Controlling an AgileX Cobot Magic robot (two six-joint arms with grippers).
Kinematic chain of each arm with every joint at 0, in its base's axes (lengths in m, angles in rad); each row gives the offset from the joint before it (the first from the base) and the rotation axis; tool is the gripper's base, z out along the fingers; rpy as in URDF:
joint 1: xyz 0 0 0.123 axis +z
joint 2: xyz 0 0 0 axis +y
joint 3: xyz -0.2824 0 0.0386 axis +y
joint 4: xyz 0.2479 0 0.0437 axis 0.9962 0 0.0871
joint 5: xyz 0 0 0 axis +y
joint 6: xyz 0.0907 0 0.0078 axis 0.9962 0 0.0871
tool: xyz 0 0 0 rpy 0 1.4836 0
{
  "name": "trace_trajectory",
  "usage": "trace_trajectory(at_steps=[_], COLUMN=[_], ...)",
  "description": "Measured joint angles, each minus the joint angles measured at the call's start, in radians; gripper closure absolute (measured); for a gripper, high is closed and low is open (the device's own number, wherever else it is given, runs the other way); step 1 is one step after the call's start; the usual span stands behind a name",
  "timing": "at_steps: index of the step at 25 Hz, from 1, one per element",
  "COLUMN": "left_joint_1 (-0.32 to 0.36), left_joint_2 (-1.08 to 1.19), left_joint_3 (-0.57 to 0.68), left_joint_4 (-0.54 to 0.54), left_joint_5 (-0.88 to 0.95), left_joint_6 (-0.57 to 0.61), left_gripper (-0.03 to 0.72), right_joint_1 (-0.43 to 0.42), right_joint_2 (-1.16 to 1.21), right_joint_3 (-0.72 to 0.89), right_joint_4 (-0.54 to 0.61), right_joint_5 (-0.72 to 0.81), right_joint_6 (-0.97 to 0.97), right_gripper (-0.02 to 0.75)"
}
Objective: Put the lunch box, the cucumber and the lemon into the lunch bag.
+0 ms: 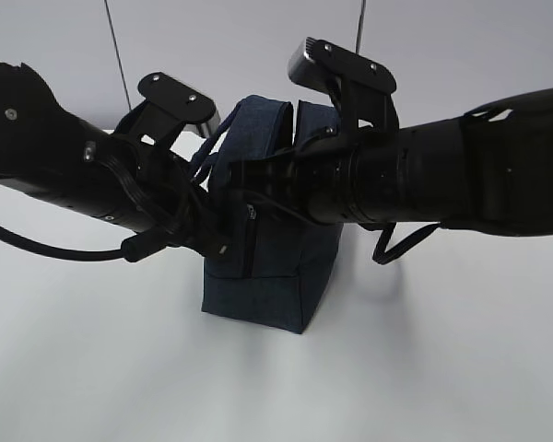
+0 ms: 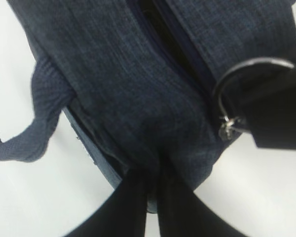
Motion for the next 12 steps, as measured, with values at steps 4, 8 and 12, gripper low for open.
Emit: trace_trajectory(at_steps=[4,8,12], left_joint_1=[0.0,0.0,0.0], left_joint_2=[-0.002,-0.004,-0.005], left_joint_3=[-0.001,-0.001,-0.001], left_joint_4=[0.0,0.0,-0.002], left_joint_5=[0.006,0.014,0.016], left_joint_6=[0.0,0.0,0.0], left_gripper=[0.692,0.692,0.692], right_joint_1=[0.0,0.0,0.0], right_joint_2=[0.0,0.0,0.0], right_joint_3=[-0.018,-0.032,-0.057], right_joint_4=[0.0,0.0,0.002], right_joint_5=[-0.022,-0.042,-0.065], right_joint_6=[-0.013,-0.017,-0.036], right_gripper=[0.738,0.738,0.738])
